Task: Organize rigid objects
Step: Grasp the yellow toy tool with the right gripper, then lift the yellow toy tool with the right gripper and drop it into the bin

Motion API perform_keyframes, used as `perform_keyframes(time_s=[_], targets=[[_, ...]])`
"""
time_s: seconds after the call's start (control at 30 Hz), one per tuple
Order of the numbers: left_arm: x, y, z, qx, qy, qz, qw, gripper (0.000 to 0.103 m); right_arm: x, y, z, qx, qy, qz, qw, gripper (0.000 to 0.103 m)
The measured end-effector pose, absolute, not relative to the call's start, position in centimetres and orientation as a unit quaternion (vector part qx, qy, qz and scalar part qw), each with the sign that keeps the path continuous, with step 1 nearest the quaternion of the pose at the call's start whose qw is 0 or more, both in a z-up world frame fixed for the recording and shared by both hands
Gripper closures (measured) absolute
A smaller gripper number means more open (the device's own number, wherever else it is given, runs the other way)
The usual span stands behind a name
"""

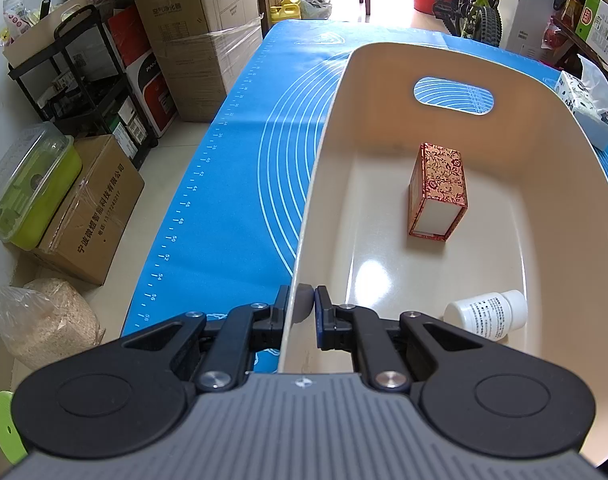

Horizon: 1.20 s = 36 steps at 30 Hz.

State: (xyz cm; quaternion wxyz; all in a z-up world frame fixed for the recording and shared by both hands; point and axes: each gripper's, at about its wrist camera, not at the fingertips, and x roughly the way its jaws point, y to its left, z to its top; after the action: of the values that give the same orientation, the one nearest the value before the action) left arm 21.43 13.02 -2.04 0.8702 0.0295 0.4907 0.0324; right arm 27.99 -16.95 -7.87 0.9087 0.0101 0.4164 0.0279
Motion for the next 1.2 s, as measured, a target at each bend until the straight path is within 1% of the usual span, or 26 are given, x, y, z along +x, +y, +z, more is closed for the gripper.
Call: perform_keyframes(time_s=[0.1, 0.17, 0.2, 0.47, 0.67, 1.2], targets=[[21.4, 13.1, -2.1, 0.029, 0.491, 0.033, 0.870, 0.089, 28.5, -16.5, -8.5, -0.005, 0.417, 0.030, 0.908, 0.038], [21.4, 13.0, -2.0, 0.030, 0.491, 0.033, 0.870, 0.089, 28.8, -16.3, -8.8, -0.012, 0.418, 0.032, 0.908, 0.046], [21.4, 12.9, -2.0, 0.030, 0.491, 0.033, 0.870, 0.089, 28.8, -16.3, -8.9, -0.015, 0.415, 0.032, 0.909, 0.052], [21.4, 12.9, -2.0, 0.030, 0.491, 0.033, 0.870, 0.089, 27.4, -15.8, -8.8, -0.034, 0.387, 0.027, 0.921, 0.052], [21.4, 12.8, -2.1, 0.030, 0.491, 0.033, 0.870, 0.089, 26.3, -16.3, -7.2, -0.026, 0.363, 0.018, 0.931, 0.052], [21.4, 12.7, -2.1, 0.031, 0.492, 0.034, 0.870, 0.089, 23.7, -15.4, 2.5, -0.005, 0.237, 0.046, 0.970, 0.053]])
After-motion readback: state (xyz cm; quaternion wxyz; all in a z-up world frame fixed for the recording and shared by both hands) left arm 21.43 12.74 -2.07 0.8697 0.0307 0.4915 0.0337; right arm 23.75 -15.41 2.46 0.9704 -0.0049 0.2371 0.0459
